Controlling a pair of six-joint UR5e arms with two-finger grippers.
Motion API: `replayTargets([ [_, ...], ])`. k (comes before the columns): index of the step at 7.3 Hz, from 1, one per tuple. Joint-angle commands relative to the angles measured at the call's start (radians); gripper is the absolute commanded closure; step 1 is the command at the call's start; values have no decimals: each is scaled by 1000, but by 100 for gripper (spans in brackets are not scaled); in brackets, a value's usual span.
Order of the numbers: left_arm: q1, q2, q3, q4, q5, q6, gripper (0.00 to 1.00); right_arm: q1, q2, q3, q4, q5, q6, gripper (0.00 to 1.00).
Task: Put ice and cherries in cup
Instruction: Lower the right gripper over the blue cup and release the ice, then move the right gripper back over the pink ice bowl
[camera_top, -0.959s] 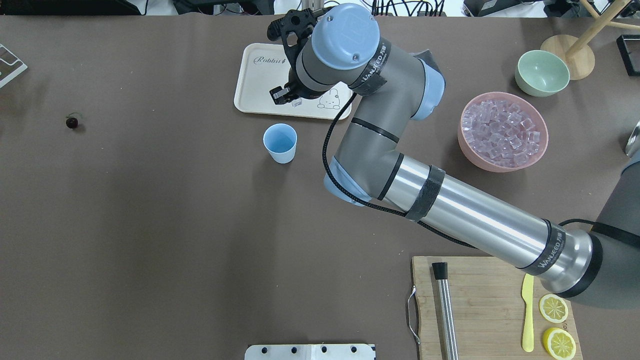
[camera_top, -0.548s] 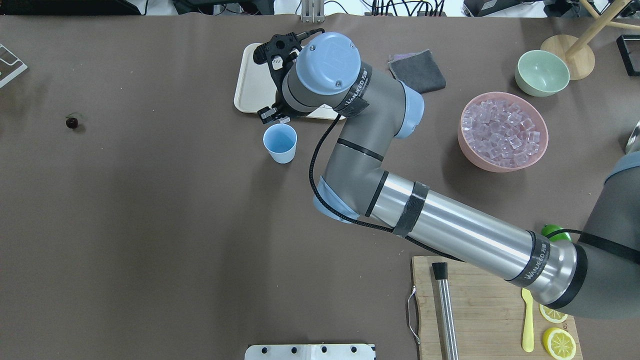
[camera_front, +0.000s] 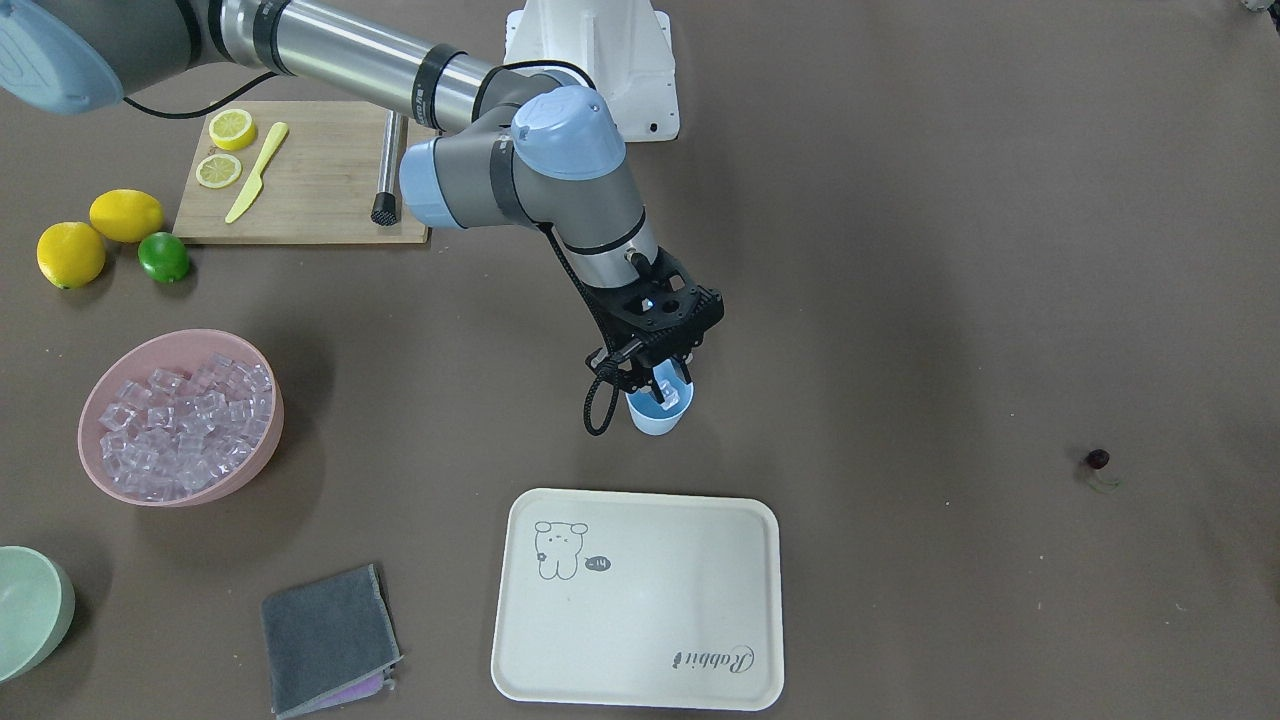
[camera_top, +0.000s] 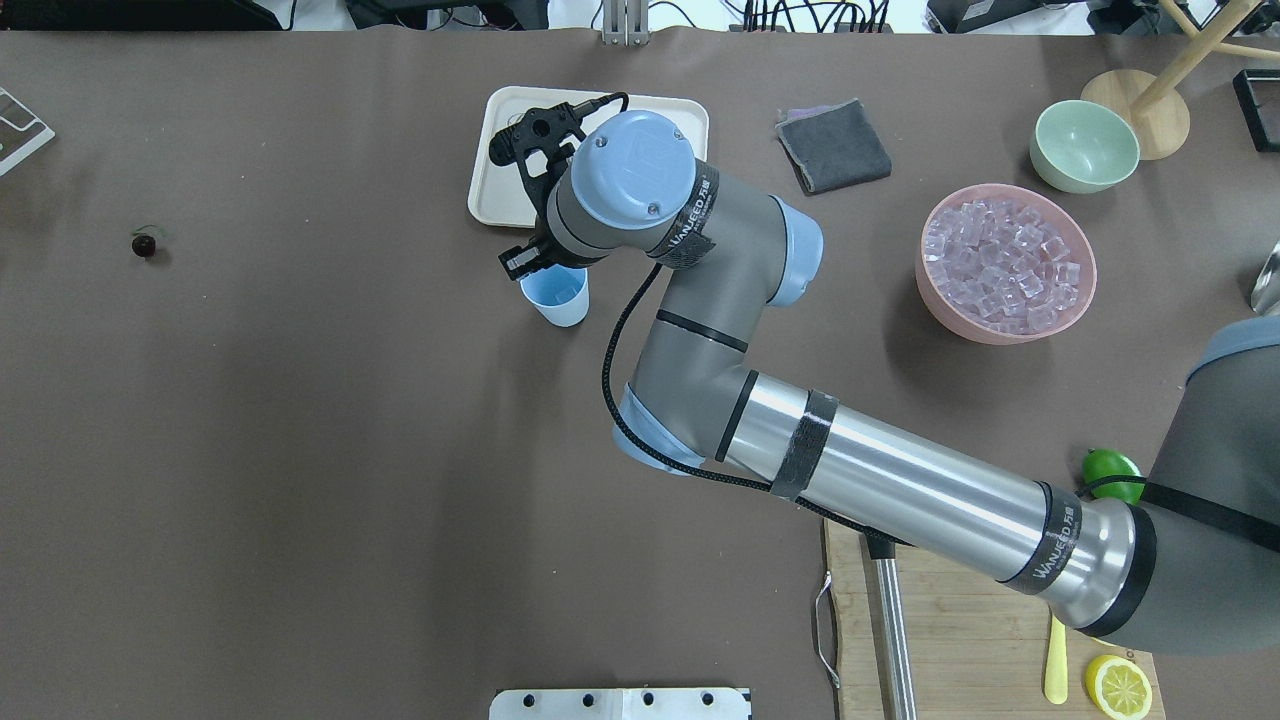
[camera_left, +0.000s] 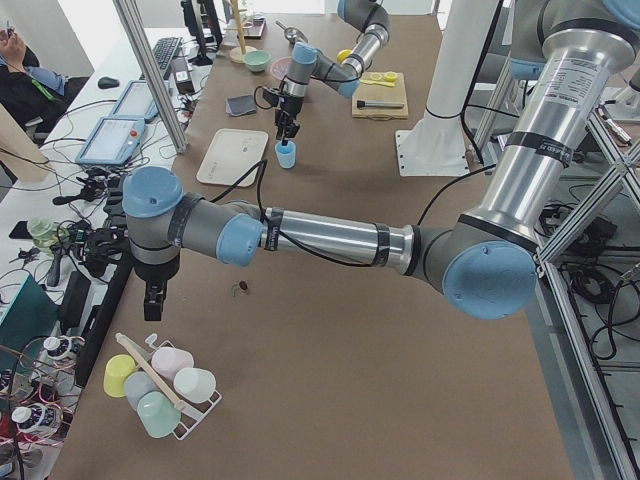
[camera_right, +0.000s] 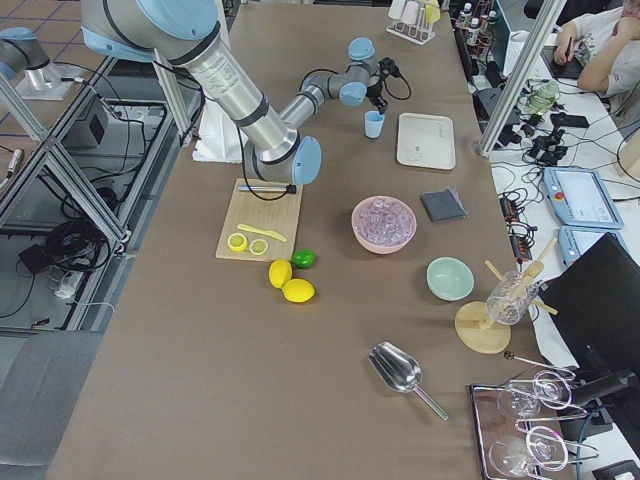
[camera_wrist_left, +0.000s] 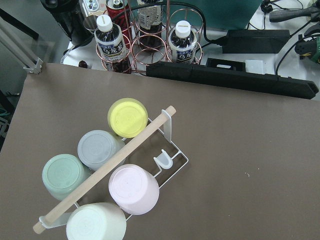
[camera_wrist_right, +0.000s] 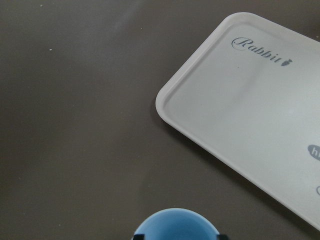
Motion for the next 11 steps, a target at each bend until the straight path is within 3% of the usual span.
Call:
replayTargets([
  [1,0,6,-11,-1,0,-1,2,22,1,29,-4,5,0,0],
  [2,0,4,-17,1,0,-3,2,65,-10,57,-17,38,-3,0],
  [3,0,4,-17,1,0,-5,2,131,-43,91,-35,127,-14,0],
  [4,0,3,-17,1,0,-5,2,221,-133,173,-50,229,-32,0],
  [5,0,3,-19,1,0,-5,2,272,-258,288,-61,249,-41,0],
  [7,0,6,-23,-1,0,-5,2,439,-397,380,-140,313,-209,0],
  [9,3,13,-25,-1,2,-5,2,487,-526,456,-176,278,-250,0],
  [11,8,15,-23,-10,2,-6,2,451,-592,451,-179,118,-334,0],
])
